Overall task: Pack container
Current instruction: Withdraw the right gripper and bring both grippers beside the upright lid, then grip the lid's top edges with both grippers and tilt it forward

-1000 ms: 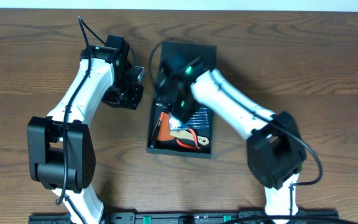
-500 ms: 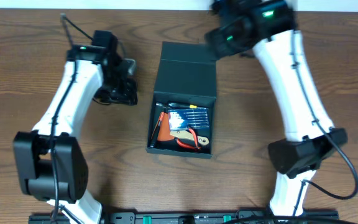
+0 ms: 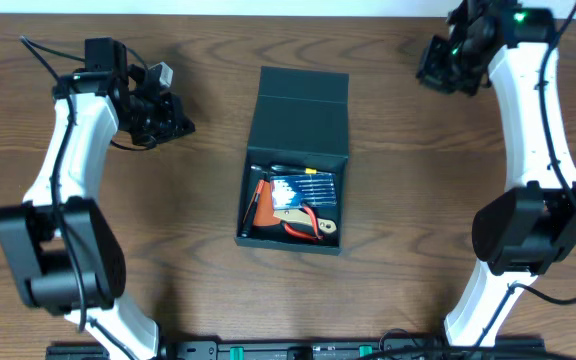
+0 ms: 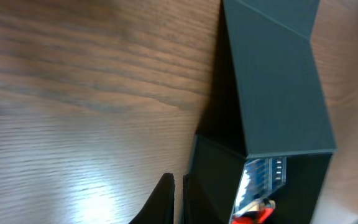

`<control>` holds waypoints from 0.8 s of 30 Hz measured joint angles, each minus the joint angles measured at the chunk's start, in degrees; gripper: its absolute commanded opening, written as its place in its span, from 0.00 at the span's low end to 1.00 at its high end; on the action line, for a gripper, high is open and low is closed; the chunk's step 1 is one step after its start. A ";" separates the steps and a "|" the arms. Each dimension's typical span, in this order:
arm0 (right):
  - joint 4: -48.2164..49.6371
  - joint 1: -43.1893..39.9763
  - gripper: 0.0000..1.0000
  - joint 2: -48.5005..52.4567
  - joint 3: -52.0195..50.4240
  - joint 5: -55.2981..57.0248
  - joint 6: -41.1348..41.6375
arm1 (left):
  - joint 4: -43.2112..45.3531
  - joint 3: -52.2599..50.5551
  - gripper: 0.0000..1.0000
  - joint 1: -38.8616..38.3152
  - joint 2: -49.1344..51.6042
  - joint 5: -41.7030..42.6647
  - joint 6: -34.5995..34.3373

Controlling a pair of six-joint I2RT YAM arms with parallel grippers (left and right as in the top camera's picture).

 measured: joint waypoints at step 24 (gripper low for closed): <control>19.76 0.79 0.01 3.28 -24.85 -22.51 -1.60 | 14.10 0.00 0.06 -4.09 14.82 15.93 -4.96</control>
